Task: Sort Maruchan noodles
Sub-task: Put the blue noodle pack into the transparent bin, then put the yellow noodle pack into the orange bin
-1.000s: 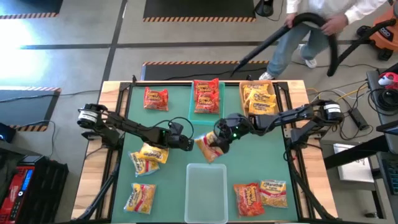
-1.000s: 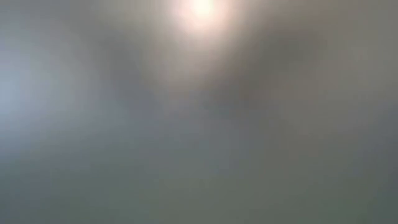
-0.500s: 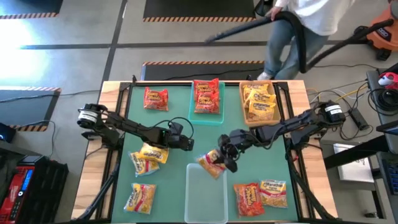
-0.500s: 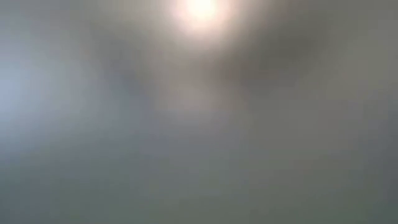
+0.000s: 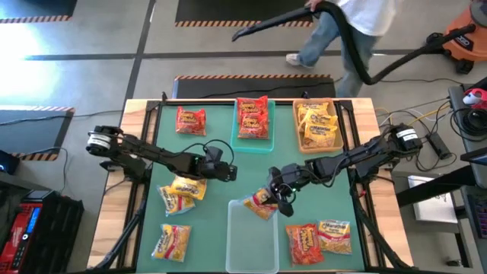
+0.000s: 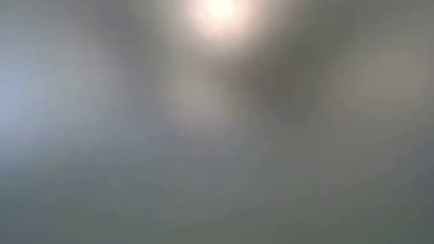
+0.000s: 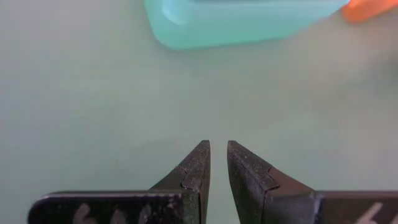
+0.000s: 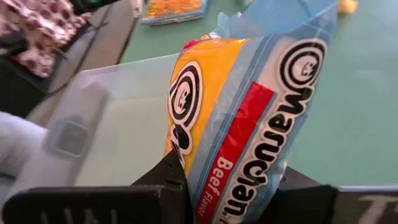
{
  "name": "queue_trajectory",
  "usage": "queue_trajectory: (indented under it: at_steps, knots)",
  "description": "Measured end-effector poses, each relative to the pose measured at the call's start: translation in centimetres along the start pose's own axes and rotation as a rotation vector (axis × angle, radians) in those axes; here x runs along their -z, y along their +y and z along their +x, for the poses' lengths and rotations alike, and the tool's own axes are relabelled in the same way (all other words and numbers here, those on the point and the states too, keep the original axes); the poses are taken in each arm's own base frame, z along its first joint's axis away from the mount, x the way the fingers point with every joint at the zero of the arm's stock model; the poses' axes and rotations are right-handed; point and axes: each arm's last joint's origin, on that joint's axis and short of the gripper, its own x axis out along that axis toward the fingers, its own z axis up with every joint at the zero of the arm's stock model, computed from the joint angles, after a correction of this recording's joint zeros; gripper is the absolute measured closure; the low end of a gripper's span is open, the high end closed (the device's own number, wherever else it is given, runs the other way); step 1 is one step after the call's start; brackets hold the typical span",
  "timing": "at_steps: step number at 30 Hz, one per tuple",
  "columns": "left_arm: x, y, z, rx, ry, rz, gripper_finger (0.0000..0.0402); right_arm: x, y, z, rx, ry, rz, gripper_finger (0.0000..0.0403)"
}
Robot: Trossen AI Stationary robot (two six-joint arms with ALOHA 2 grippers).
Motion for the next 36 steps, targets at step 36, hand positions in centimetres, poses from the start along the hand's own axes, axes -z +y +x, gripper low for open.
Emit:
queue_trajectory:
  at_steps: [36]
  knots:
    - [-2.2,-1.2,-5.7,0.255,0.022,0.041,0.0364,-0.4,-0.5,0.2,0.008,-0.037,-0.017,0.0229]
